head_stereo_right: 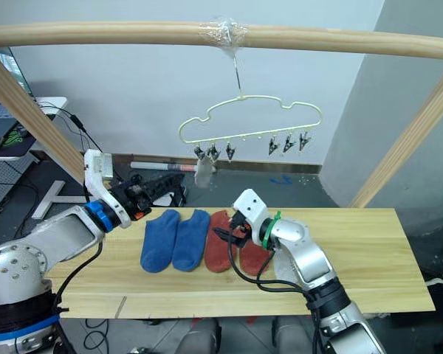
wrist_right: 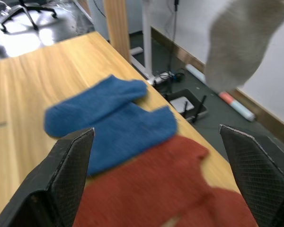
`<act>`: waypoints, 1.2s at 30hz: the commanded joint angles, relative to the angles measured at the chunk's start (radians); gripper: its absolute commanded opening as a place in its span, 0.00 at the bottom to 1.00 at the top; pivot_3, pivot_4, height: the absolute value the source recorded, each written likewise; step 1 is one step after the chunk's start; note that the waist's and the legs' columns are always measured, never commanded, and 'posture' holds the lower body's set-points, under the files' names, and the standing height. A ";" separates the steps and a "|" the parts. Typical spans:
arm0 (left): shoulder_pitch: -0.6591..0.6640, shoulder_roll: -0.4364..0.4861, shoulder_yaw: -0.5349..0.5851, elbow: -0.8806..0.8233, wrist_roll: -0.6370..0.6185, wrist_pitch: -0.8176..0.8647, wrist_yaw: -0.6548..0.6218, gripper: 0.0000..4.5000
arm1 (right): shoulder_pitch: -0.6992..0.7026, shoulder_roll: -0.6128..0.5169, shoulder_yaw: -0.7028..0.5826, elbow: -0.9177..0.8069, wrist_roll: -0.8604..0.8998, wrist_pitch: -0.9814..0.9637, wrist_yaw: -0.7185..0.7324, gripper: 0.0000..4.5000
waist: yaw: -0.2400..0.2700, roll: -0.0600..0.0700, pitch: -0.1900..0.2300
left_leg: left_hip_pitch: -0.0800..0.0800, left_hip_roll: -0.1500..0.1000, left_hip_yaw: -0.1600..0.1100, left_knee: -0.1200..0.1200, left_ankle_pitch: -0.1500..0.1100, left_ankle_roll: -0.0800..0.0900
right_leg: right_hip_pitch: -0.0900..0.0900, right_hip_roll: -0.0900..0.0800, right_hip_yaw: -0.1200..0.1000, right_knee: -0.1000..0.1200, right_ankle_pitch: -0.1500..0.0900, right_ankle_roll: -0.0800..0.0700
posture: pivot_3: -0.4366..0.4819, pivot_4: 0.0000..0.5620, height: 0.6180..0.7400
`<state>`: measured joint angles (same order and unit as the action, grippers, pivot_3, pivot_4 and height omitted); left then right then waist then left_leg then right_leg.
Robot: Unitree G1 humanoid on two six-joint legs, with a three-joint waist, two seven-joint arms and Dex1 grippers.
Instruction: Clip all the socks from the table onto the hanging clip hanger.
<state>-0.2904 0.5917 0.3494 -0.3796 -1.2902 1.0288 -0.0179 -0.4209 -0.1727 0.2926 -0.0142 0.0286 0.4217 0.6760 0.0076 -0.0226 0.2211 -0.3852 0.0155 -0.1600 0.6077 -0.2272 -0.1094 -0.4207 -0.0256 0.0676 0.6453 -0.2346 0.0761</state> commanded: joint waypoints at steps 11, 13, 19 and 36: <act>0.016 -0.131 -0.337 -0.100 0.625 -0.430 -0.143 0.66 | -0.004 -0.224 -0.242 -0.210 0.265 0.073 0.140 1.00 | 0.015 0.000 0.001 | -0.001 0.000 0.001 0.000 0.000 0.000 | 0.000 0.000 0.001 -0.001 -0.001 -0.002 | 0.64 0.35 1.00; 0.024 -0.151 -0.396 -0.093 0.702 -0.472 -0.161 0.54 | -0.005 -0.257 -0.260 -0.224 0.297 0.085 0.164 1.00 | 0.012 0.000 0.001 | -0.001 0.000 0.001 0.000 0.000 0.000 | 0.000 0.000 0.001 -0.001 -0.001 -0.002 | 0.60 0.33 1.00; 0.007 -0.287 -0.494 0.059 0.948 -0.662 -0.102 0.54 | -0.030 -0.341 -0.322 -0.290 0.413 0.154 0.210 1.00 | 0.012 0.000 0.000 | -0.002 -0.001 0.002 0.002 0.000 0.001 | 0.000 -0.001 0.001 -0.002 0.001 0.002 | 0.55 0.31 1.00; -0.202 -0.492 -0.408 0.595 1.158 -1.031 -0.072 0.54 | -0.097 -0.395 -0.338 -0.370 0.528 0.247 0.158 1.00 | -0.011 0.000 0.000 | -0.003 -0.001 0.001 0.003 0.000 0.001 | 0.000 -0.001 0.001 -0.002 0.003 0.005 | 0.49 0.27 1.00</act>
<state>-0.4771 0.1099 -0.0693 0.2068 -0.1434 0.0375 -0.0802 -0.4981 -0.5608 -0.0209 -0.3500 0.5350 0.6763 0.8419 -0.0038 -0.0224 0.2209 -0.3886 0.0138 -0.1588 0.6107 -0.2271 -0.1086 -0.4206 -0.0265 0.0685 0.6437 -0.2313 0.0816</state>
